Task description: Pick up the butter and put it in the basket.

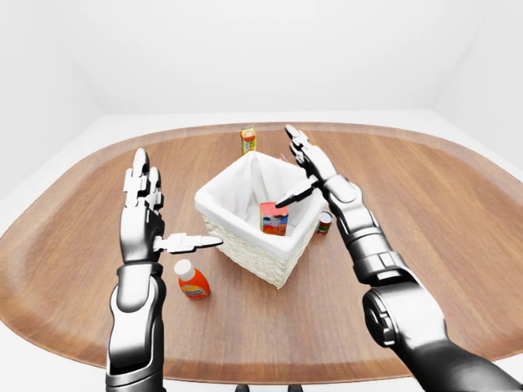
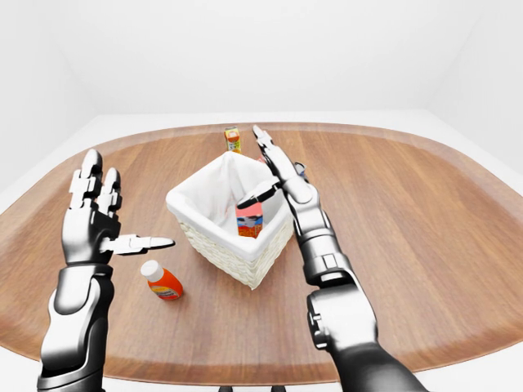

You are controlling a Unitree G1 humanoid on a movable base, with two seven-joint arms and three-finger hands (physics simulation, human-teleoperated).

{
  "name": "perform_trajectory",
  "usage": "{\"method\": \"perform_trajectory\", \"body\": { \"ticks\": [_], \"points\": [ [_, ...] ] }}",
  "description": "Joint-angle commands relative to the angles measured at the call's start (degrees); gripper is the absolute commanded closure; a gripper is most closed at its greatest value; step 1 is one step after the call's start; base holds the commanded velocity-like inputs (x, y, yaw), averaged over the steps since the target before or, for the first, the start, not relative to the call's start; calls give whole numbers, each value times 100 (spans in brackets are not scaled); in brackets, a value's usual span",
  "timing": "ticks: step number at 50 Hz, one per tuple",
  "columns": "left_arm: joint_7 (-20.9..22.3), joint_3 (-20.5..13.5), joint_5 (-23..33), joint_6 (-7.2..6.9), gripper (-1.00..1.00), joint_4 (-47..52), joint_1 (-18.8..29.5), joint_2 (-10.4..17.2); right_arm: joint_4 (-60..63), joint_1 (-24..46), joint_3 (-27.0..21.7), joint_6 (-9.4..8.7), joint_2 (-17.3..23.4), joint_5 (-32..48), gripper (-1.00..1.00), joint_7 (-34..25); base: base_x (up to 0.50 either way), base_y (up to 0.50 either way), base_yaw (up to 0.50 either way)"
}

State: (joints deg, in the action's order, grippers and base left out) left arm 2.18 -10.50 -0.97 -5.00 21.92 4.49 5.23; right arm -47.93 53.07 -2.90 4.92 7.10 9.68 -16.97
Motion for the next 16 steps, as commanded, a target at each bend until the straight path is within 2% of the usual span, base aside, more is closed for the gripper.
{"method": "perform_trajectory", "body": {
  "ticks": [1, 2, 6, 9, 16],
  "points": [
    [-8, 40, 29, 0, -100, -26, -2, -11, 3026, -1731, -74, -202, -14, -495, -100, 260, 0, 0, 0],
    [-11, 72, 55, 0, -100, 21, 16, -10, 3611, -2069, -50, -345, -124, -561, -100, 386, 0, 0, 0],
    [-5, 86, 75, 0, -100, 102, 38, -15, 4374, -2598, -1, -359, -254, -652, -100, 686, 0, 0, 0],
    [10, 86, 86, 0, -100, 109, 53, -12, 4961, -3243, 119, 8, -366, -603, -100, 812, 0, 0, 0],
    [21, 51, 65, 0, -100, 136, 62, -7, 5475, -4043, 223, 8, -533, -660, -100, 910, 0, 0, 0]
  ]
}}
